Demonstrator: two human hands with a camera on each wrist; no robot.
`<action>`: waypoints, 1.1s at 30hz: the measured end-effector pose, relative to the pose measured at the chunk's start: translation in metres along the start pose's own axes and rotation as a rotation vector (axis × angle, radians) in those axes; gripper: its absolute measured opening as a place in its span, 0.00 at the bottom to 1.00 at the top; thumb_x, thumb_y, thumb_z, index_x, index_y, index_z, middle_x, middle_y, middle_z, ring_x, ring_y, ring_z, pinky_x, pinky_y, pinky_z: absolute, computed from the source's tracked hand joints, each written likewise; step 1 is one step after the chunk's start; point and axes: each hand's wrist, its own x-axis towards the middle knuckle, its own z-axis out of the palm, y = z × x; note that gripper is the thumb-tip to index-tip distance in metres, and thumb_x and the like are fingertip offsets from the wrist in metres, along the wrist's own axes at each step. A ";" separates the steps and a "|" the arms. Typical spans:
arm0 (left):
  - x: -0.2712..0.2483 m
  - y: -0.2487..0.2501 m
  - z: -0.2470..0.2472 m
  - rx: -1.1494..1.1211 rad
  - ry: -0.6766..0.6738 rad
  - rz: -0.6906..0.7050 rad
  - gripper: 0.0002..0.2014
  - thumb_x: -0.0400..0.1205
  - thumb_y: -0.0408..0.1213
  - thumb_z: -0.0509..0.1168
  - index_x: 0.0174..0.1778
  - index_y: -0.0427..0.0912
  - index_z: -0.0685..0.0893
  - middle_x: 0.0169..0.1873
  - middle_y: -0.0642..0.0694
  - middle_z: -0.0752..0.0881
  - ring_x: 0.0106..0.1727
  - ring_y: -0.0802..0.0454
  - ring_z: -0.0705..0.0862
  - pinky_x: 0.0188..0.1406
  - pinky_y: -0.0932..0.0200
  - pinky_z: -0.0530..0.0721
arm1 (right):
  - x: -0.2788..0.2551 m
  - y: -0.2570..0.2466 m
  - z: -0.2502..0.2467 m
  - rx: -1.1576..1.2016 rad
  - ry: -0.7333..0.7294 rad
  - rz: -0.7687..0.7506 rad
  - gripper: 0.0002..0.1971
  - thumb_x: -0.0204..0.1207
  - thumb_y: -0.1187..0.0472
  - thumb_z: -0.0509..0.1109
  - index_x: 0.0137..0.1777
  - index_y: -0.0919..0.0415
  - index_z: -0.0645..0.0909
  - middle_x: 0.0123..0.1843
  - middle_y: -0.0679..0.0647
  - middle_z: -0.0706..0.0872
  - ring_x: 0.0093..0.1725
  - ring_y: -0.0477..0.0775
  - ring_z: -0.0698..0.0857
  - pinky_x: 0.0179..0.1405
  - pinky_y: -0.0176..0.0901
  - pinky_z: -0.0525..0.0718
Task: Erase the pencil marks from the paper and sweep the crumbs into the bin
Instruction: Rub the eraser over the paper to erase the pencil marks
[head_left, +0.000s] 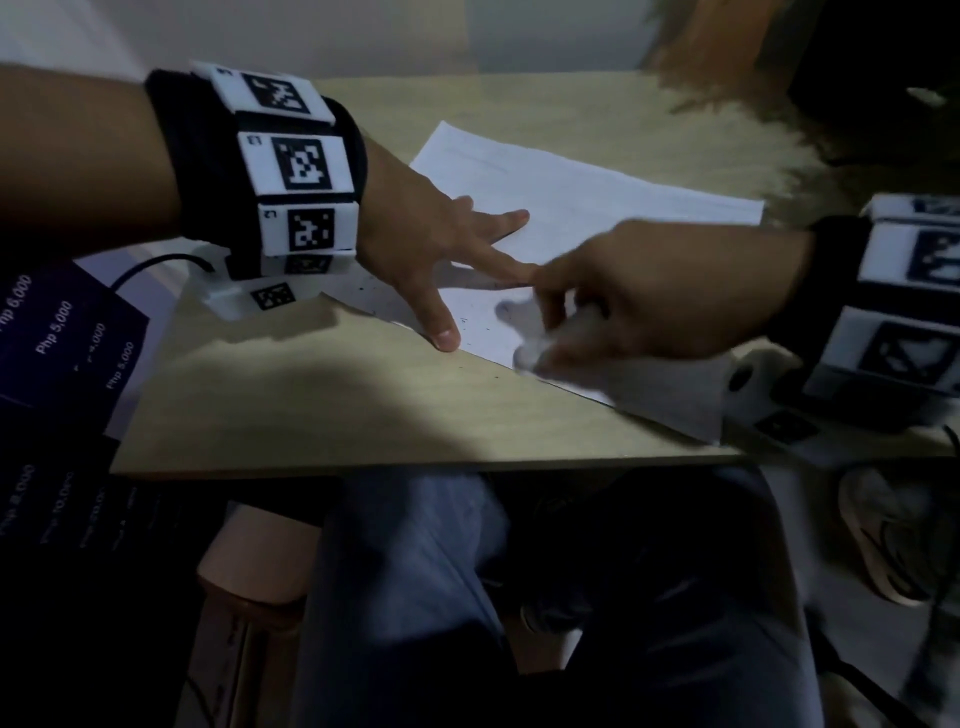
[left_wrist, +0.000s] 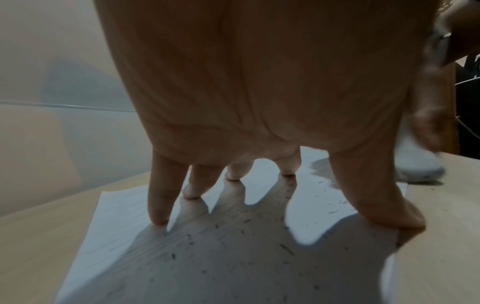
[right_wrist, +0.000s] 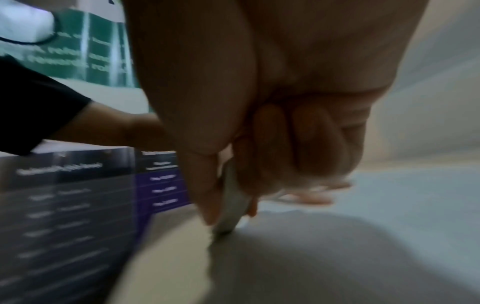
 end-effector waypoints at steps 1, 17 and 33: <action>-0.001 0.001 0.000 0.001 -0.002 -0.004 0.47 0.61 0.78 0.57 0.68 0.91 0.30 0.83 0.60 0.22 0.90 0.42 0.40 0.86 0.37 0.56 | 0.003 0.006 -0.004 -0.018 0.041 0.033 0.21 0.70 0.30 0.67 0.45 0.47 0.80 0.34 0.44 0.83 0.34 0.42 0.80 0.39 0.45 0.75; 0.002 0.002 0.004 0.049 0.053 -0.001 0.46 0.68 0.77 0.52 0.78 0.83 0.31 0.84 0.57 0.23 0.90 0.38 0.44 0.84 0.39 0.57 | -0.007 -0.010 -0.001 -0.048 -0.034 -0.047 0.19 0.69 0.31 0.63 0.42 0.46 0.78 0.31 0.45 0.80 0.31 0.41 0.77 0.35 0.41 0.73; 0.002 0.004 -0.001 0.038 0.037 -0.008 0.47 0.64 0.78 0.53 0.74 0.87 0.31 0.84 0.57 0.24 0.90 0.37 0.45 0.84 0.40 0.58 | -0.001 0.005 -0.006 -0.203 0.119 0.057 0.15 0.75 0.37 0.64 0.44 0.49 0.77 0.33 0.44 0.76 0.34 0.52 0.76 0.40 0.49 0.76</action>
